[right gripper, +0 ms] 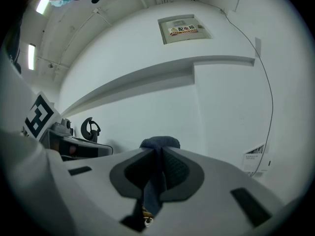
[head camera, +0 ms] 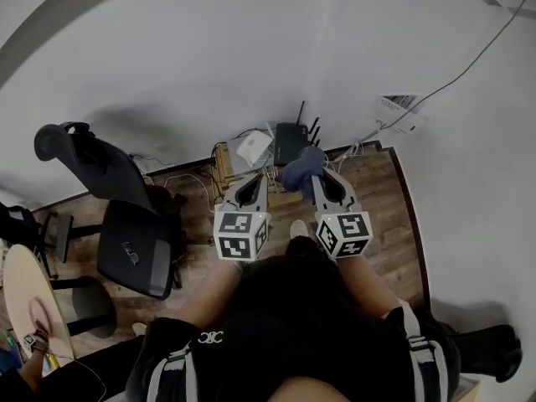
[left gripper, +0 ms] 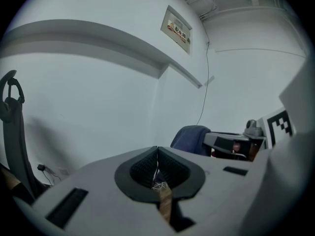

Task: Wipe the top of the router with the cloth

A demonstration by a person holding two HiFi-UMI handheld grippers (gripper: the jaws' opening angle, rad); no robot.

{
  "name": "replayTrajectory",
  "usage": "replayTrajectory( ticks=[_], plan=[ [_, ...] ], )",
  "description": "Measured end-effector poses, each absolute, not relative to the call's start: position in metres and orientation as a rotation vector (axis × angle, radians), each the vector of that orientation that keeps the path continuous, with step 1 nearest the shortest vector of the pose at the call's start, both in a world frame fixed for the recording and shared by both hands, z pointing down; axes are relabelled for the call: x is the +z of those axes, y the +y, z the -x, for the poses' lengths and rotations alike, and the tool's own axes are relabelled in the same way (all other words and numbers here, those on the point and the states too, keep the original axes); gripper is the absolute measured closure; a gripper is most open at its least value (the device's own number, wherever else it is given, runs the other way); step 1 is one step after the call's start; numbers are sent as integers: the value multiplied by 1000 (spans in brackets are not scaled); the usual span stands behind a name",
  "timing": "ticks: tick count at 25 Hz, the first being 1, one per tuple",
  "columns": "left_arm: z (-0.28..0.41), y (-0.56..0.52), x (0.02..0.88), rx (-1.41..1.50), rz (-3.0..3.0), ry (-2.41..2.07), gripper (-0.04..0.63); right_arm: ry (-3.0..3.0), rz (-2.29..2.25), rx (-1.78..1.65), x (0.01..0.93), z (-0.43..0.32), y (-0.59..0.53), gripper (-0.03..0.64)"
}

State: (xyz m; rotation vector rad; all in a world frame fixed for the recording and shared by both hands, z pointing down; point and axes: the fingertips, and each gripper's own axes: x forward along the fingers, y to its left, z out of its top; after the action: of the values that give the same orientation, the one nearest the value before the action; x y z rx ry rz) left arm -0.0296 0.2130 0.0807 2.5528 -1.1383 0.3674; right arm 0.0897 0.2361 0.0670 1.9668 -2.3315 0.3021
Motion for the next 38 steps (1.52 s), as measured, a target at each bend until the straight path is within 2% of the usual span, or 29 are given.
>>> replayTrajectory(
  ticks=[22, 38],
  plan=[
    [-73, 84, 98, 419, -2325, -1342, 592, -2465, -1628, 430, 101, -198, 89, 595],
    [-49, 51, 127, 514, -2249, -1381, 592, -2397, -1538, 563, 160, -190, 49, 595]
  ],
)
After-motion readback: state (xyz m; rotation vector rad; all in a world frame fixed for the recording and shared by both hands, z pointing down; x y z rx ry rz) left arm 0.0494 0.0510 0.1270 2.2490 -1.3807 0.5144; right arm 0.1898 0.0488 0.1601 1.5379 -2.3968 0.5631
